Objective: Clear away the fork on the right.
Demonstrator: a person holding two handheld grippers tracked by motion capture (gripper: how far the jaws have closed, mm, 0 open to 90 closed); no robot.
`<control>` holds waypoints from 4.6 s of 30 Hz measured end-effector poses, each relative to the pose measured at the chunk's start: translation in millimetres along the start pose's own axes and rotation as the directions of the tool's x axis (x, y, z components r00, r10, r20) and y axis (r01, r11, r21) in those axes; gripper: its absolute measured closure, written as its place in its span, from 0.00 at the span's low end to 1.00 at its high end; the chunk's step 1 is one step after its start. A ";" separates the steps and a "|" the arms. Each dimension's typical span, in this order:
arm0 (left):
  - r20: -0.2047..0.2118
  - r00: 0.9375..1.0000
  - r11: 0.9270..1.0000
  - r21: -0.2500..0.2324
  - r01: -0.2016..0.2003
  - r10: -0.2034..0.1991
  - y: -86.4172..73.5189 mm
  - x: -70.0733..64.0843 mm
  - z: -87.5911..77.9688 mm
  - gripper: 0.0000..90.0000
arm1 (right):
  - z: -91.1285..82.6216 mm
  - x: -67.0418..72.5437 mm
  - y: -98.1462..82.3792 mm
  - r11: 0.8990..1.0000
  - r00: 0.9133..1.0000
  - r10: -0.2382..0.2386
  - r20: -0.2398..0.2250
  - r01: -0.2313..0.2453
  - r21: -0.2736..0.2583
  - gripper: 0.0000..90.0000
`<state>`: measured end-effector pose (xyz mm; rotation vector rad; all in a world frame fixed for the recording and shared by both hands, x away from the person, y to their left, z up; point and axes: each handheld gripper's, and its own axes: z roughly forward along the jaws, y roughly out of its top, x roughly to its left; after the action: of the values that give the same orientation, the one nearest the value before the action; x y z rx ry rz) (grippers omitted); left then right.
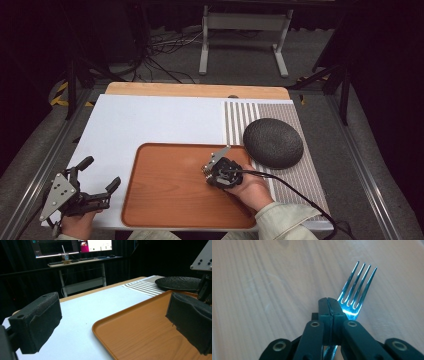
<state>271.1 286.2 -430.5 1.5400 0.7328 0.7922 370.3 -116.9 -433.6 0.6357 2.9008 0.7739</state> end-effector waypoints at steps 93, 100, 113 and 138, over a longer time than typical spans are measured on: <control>-0.001 1.000 1.000 0.003 0.001 -0.001 0.2 -0.1 1.1 0.01 | -105.9 -44.4 -40.3 0.928 0.961 0.201 0.189 -0.125 -0.351 0.06; -0.002 1.000 1.000 0.004 0.001 -0.001 0.2 0.1 0.7 0.01 | -121.2 -35.8 -52.7 0.891 0.957 0.189 0.222 -0.071 -0.449 0.00; -0.005 1.000 1.000 0.004 0.003 -0.003 0.1 0.5 0.3 0.01 | -143.6 -25.1 -85.0 0.852 0.934 0.197 0.299 -0.012 -0.523 0.00; -0.007 1.000 1.000 0.002 0.004 -0.004 0.5 0.3 -0.2 0.01 | -151.0 -10.0 -146.7 0.716 0.912 0.265 0.313 0.031 -0.697 0.00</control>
<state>271.1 286.5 -429.9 1.5382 0.7416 0.7943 298.6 -306.1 -374.6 0.7637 1.9834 1.4456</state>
